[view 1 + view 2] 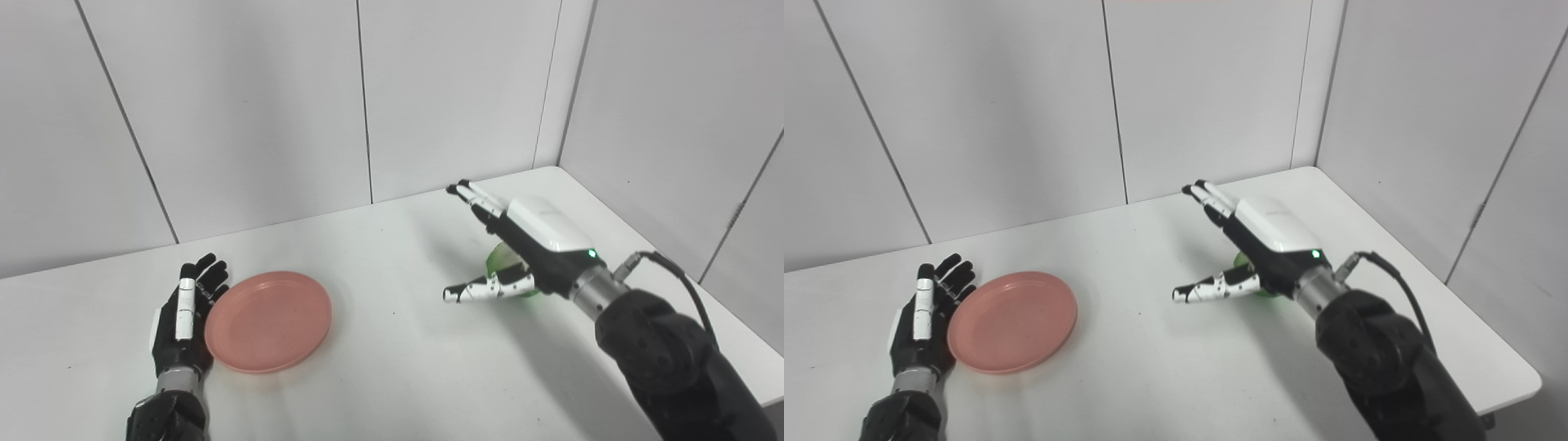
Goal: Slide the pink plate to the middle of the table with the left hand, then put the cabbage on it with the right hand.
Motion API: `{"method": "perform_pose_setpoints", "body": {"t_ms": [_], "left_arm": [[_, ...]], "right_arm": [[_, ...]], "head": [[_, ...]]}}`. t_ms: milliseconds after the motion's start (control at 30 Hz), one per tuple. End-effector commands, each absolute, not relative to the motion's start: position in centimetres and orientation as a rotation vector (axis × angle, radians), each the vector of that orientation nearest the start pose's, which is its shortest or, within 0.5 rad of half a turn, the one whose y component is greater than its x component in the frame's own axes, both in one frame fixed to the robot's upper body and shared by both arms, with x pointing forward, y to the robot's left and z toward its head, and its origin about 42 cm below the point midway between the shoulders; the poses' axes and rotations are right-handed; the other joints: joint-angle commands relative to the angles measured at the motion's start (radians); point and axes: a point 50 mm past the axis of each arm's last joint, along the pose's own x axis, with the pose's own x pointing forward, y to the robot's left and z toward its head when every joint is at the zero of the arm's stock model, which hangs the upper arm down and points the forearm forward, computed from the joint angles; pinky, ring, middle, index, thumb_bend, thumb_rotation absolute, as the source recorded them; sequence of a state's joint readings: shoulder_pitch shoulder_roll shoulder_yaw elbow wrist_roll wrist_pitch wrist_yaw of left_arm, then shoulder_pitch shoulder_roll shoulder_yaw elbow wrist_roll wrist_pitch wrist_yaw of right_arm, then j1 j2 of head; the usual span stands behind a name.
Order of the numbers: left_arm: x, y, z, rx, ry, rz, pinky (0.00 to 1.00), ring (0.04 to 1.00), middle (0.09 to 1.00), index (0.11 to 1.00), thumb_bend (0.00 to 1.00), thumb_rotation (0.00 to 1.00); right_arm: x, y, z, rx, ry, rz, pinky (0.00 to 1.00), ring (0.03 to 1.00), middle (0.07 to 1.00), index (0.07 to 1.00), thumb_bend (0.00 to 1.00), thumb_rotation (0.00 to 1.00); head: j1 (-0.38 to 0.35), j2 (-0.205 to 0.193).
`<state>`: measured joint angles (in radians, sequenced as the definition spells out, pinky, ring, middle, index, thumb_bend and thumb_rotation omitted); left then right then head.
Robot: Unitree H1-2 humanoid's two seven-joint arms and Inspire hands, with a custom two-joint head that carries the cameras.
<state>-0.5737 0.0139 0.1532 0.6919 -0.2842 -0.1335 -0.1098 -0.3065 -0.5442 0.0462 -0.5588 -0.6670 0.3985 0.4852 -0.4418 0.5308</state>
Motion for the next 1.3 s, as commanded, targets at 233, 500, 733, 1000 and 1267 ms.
{"method": "perform_pose_setpoints", "body": {"t_ms": [233, 500, 733, 1000, 1267], "left_arm": [[45.8, 19.9, 12.2, -0.293, 0.005, -0.077, 0.87, 0.852, 0.782, 0.743, 0.82, 0.76], [45.6, 19.6, 12.2, -0.295, 0.005, -0.077, 0.86, 0.841, 0.771, 0.73, 0.84, 0.75], [45.6, 19.6, 12.1, -0.295, 0.003, -0.078, 0.88, 0.849, 0.771, 0.732, 0.84, 0.74], [45.5, 19.5, 12.1, -0.298, 0.007, -0.08, 0.88, 0.849, 0.777, 0.74, 0.83, 0.75], [45.5, 19.3, 12.0, -0.304, 0.011, -0.072, 0.88, 0.855, 0.772, 0.72, 0.82, 0.74]], "right_arm": [[33.3, -30.7, 34.6, -1.336, -0.192, 0.09, 0.97, 0.978, 0.959, 0.887, 1.0, 0.59], [35.1, -31.6, 35.1, -1.43, -0.113, 0.103, 1.0, 1.0, 0.978, 0.892, 1.0, 0.58], [37.3, -32.8, 35.0, -1.528, 0.042, 0.159, 1.0, 0.987, 0.973, 0.901, 1.0, 0.57], [39.2, -34.1, 34.3, -1.558, 0.108, 0.161, 0.93, 0.945, 0.952, 0.883, 1.0, 0.52], [40.2, -35.0, 33.7, -1.551, 0.13, 0.156, 0.86, 0.936, 0.945, 0.881, 1.0, 0.51]], "head": [[0.008, 0.005], [0.014, 0.009], [0.015, 0.009], [0.016, 0.013], [0.018, 0.012]]}}
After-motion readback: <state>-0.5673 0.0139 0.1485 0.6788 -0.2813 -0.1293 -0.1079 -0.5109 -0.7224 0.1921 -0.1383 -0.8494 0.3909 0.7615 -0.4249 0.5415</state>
